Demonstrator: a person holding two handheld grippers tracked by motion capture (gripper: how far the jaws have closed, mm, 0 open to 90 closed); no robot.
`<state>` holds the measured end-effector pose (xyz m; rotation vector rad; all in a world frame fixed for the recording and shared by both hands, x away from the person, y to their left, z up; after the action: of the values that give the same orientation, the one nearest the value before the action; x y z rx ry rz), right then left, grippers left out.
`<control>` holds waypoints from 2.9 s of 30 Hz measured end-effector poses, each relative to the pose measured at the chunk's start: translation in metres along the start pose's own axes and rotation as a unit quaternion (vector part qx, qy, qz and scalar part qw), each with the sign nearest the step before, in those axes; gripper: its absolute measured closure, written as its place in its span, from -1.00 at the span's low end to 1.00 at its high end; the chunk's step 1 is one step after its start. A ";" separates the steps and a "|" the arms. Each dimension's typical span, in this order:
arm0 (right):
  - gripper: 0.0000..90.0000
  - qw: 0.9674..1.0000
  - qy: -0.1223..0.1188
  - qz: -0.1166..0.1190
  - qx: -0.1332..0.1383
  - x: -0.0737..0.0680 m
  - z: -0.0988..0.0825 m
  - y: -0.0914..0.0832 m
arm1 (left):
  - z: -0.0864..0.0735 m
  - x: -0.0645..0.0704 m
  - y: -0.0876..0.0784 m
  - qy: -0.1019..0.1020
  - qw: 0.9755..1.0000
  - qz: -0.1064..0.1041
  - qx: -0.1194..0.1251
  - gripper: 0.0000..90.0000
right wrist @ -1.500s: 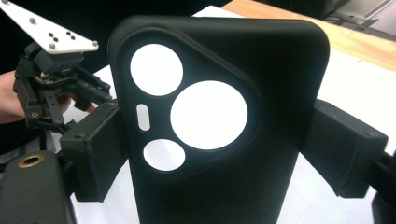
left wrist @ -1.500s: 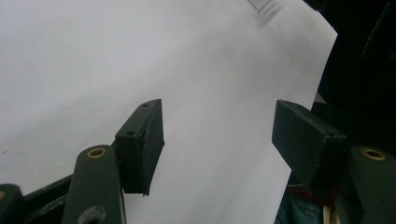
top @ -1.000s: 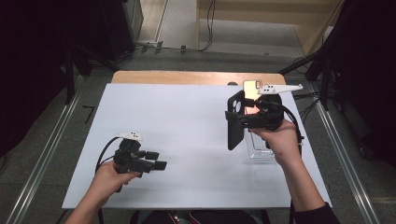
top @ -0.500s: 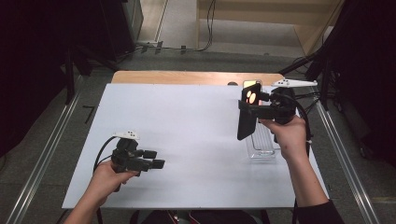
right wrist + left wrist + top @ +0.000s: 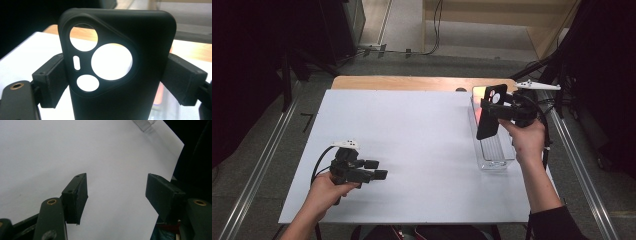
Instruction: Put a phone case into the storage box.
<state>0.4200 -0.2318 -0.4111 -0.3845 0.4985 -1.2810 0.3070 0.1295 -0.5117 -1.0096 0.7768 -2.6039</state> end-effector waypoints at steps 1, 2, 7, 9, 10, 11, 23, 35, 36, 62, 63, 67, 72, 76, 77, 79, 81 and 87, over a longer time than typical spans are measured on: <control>-0.73 1.000 0.000 -0.009 0.001 0.003 0.000 0.002 | 0.000 0.000 0.000 0.001 1.000 0.000 0.000 -0.23; -0.73 1.000 -0.003 -0.019 0.001 0.006 0.000 0.005 | 0.000 0.000 0.000 0.002 1.000 0.000 0.000 -0.23; -0.73 0.999 -0.001 -0.051 -0.001 0.016 0.001 0.017 | 0.002 0.001 -0.002 0.003 1.000 0.001 0.009 -0.23; -0.73 0.998 -0.003 -0.057 0.000 0.017 0.002 0.021 | 0.002 0.001 -0.002 0.003 1.000 0.001 0.009 -0.23; -0.73 0.998 -0.004 -0.060 0.002 0.018 0.003 0.024 | 0.002 0.001 -0.002 0.002 1.000 0.001 0.008 -0.23; -0.73 0.998 -0.007 -0.063 0.002 0.019 0.003 0.027 | 0.002 0.001 -0.002 0.002 1.000 0.001 0.008 -0.23; -0.73 0.995 0.007 -0.104 -0.003 0.037 -0.006 0.056 | 0.002 0.001 -0.002 0.002 1.000 -0.001 0.008 -0.23; -0.73 0.991 0.015 -0.129 -0.017 0.048 -0.019 0.085 | 0.002 0.000 -0.001 0.001 1.000 -0.004 0.008 -0.23; -0.73 0.991 0.015 -0.130 -0.017 0.048 -0.019 0.088 | 0.002 0.000 -0.001 0.001 1.000 -0.004 0.008 -0.23; -0.73 0.988 0.024 -0.153 -0.021 0.053 -0.014 0.129 | 0.004 -0.002 -0.004 0.000 1.000 -0.003 0.013 -0.23; -0.73 0.988 0.023 -0.152 -0.020 0.054 -0.013 0.129 | 0.004 -0.002 -0.004 0.000 1.000 -0.004 0.014 -0.23; -0.73 0.987 0.022 -0.157 -0.017 0.054 -0.010 0.134 | 0.003 -0.002 -0.004 0.000 1.000 -0.004 0.013 -0.23; -0.73 0.987 0.022 -0.158 -0.017 0.054 -0.009 0.138 | 0.003 -0.002 -0.004 0.000 1.000 -0.005 0.012 -0.23; -0.73 0.987 0.017 -0.159 -0.020 0.054 -0.010 0.138 | 0.004 -0.002 -0.004 0.000 1.000 -0.005 0.013 -0.23; -0.73 0.987 0.018 -0.159 -0.021 0.053 -0.010 0.138 | 0.004 -0.002 -0.004 0.000 1.000 -0.005 0.014 -0.23; -0.73 0.987 0.017 -0.158 -0.022 0.053 -0.010 0.137 | 0.003 -0.002 -0.004 0.000 1.000 -0.005 0.012 -0.23; -0.73 0.987 0.017 -0.157 -0.023 0.053 -0.010 0.136 | 0.003 -0.001 -0.003 0.000 1.000 -0.005 0.011 -0.23; -0.75 0.987 0.016 -0.158 -0.019 0.054 -0.010 0.139 | 0.003 -0.001 -0.003 0.001 1.000 -0.005 0.011 -0.23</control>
<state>0.5376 -0.2499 -0.5014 -0.4901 0.5037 -1.5874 0.3101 0.1313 -0.5086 -1.0087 0.7421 -2.6169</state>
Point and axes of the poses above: each handheld gripper's, and its own axes: y roughly forward along the jaws, z roughly out of its top, x roughly to its right, the point moved 10 cm from there along y, roughly forward along the jaws, and after that the axes turned 9 degrees about -z, right-handed, at the moved point
